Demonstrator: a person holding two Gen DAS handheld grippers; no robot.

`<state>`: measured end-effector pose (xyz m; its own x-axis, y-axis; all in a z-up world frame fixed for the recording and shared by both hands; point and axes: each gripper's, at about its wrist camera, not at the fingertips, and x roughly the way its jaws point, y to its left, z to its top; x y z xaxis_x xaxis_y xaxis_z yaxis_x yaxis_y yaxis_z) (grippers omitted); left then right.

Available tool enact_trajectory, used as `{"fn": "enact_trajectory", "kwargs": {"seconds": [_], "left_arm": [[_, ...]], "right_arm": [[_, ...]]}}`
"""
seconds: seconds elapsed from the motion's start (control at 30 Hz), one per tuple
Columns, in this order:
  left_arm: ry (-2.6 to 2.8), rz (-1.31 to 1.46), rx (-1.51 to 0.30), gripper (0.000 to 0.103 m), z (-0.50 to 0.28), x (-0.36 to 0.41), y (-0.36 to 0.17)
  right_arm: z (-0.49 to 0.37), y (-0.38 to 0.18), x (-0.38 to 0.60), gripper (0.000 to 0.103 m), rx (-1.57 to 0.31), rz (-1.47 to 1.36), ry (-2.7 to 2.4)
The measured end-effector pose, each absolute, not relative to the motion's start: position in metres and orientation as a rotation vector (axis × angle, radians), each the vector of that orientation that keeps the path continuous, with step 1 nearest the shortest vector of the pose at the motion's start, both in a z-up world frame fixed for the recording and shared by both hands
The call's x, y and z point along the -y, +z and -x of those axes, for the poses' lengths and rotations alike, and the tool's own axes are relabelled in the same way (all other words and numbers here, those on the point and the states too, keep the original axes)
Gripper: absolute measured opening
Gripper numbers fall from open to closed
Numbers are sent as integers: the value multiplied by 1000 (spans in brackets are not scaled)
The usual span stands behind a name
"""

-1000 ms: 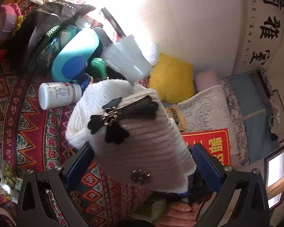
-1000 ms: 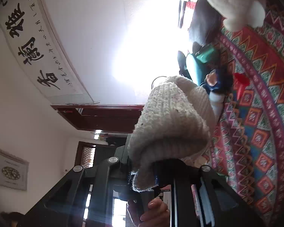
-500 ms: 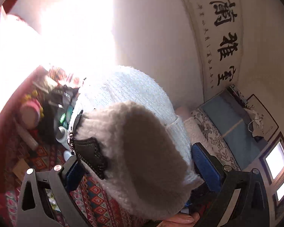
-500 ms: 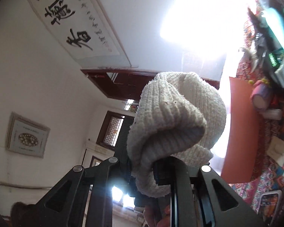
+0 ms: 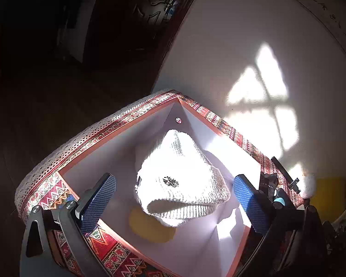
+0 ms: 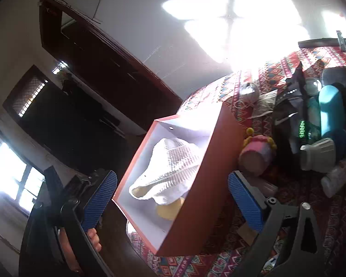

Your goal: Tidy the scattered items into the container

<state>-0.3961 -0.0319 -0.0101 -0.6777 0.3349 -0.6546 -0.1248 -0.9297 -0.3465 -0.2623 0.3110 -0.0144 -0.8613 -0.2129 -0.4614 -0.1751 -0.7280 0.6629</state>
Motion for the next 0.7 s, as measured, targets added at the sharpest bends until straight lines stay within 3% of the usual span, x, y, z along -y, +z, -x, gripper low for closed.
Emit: {"fn": "enact_trajectory", "kwargs": {"seconds": [0.27, 0.57, 0.7], "left_arm": [[2429, 1047, 274, 103, 352, -61, -8], [2167, 1127, -61, 103, 285, -242, -60], [2173, 1139, -225, 103, 269, -293, -83]], "right_arm": [[137, -33, -407, 102, 1372, -676, -3011], [72, -79, -500, 102, 2003, -494, -2779], [80, -119, -509, 102, 2186, -505, -2528]]}}
